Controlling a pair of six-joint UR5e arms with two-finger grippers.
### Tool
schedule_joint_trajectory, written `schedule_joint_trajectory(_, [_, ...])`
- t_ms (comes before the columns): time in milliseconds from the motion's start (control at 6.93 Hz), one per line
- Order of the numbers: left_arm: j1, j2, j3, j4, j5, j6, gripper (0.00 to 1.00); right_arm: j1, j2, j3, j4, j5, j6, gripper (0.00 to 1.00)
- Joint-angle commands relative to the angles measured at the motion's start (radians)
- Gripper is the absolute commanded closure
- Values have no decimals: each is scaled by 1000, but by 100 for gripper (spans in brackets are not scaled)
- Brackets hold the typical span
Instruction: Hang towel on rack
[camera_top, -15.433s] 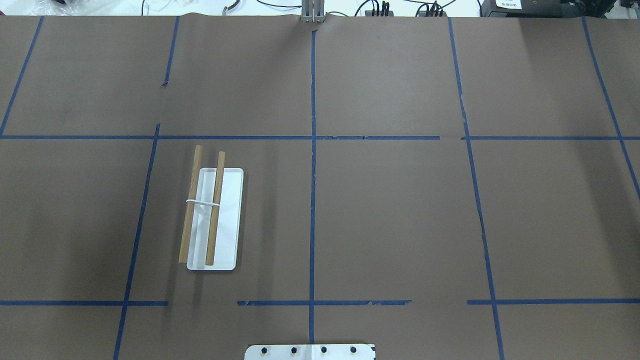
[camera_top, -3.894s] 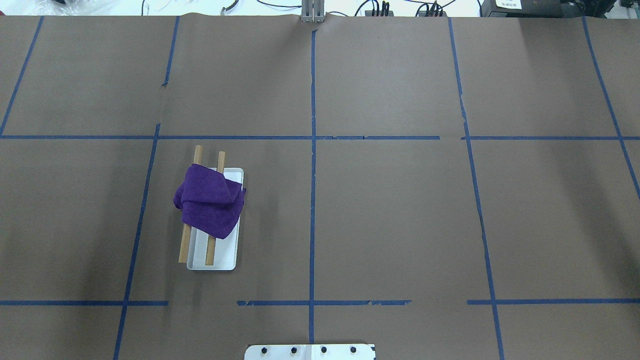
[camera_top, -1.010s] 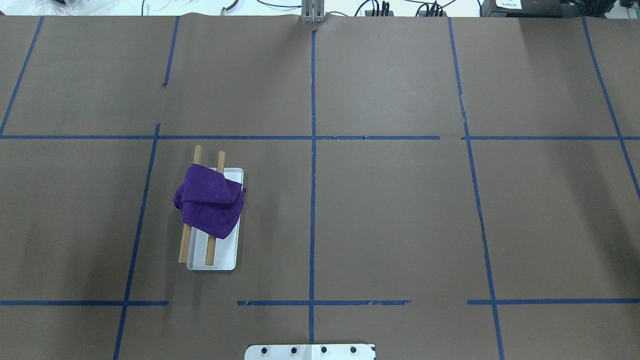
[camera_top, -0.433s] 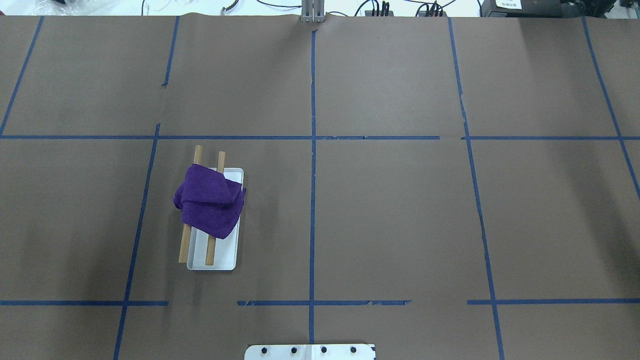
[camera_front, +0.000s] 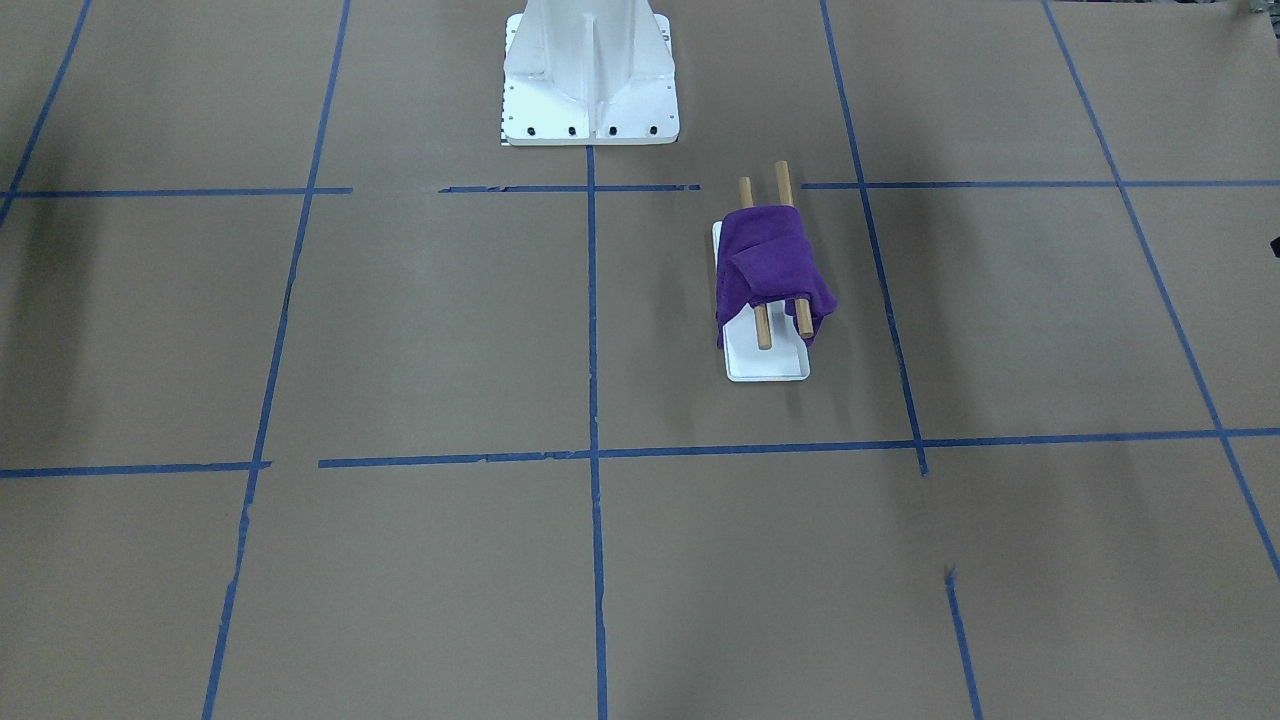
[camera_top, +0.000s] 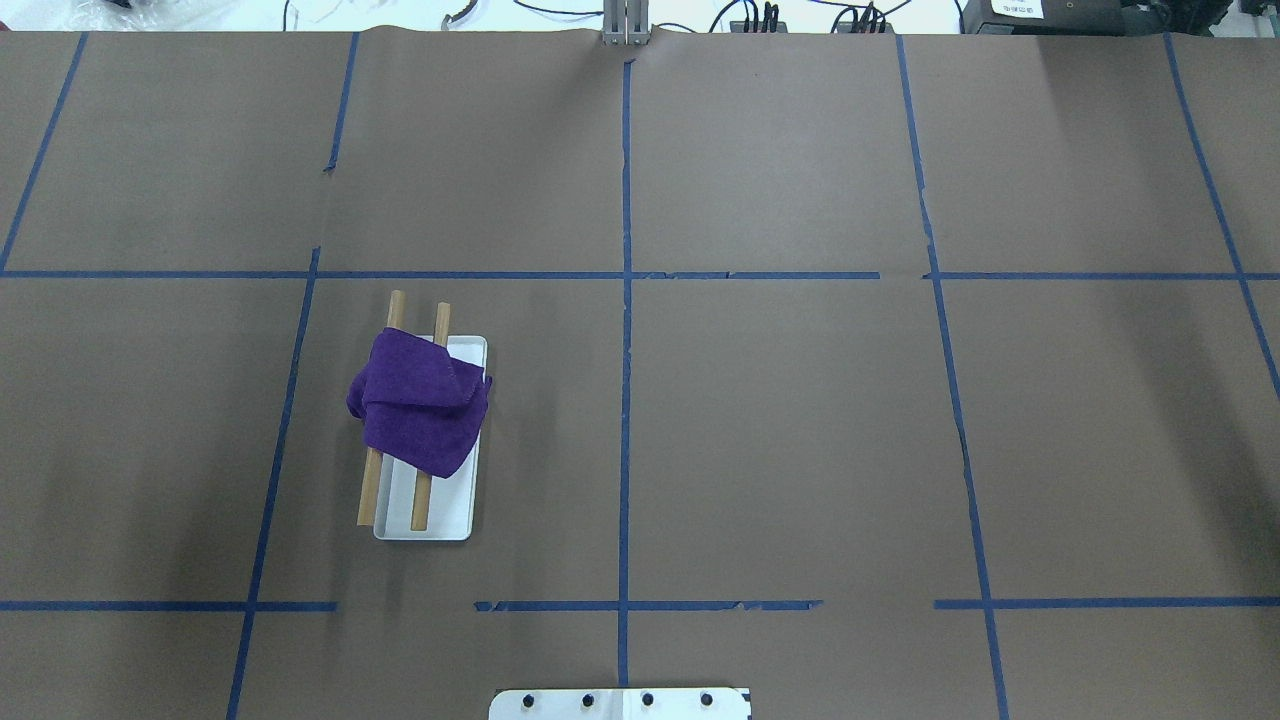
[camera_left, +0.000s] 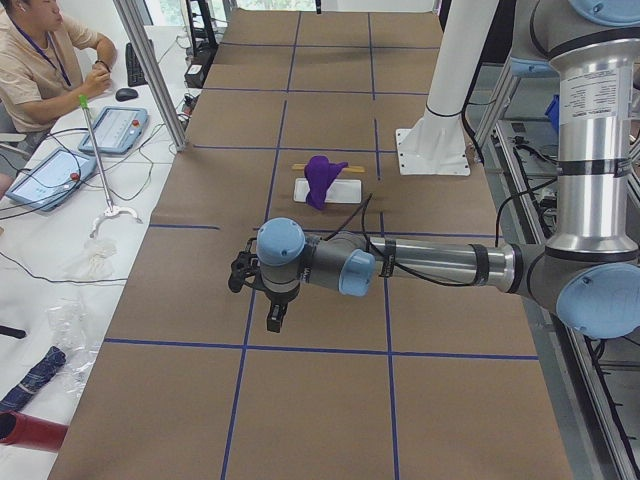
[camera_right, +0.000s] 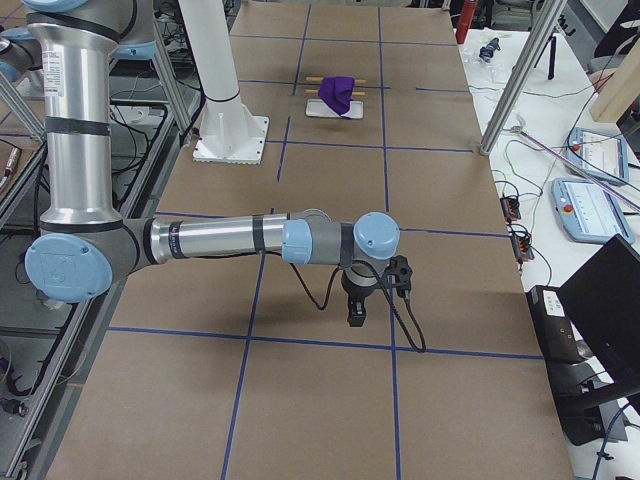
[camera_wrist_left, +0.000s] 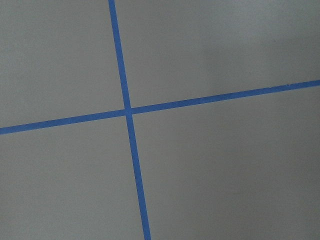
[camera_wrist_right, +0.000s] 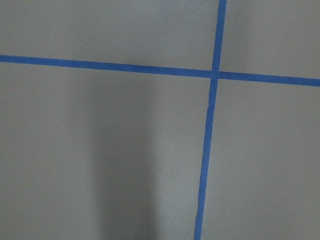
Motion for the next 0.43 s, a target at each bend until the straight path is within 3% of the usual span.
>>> schedule_joint_trajectory(0, [0, 0, -1, -1, 0, -1, 0, 0, 2, -1, 0, -1, 0, 0])
schedule_joint_trajectory(288, [0, 0, -4, 1, 0, -1, 0, 0, 2, -1, 0, -1, 0, 0])
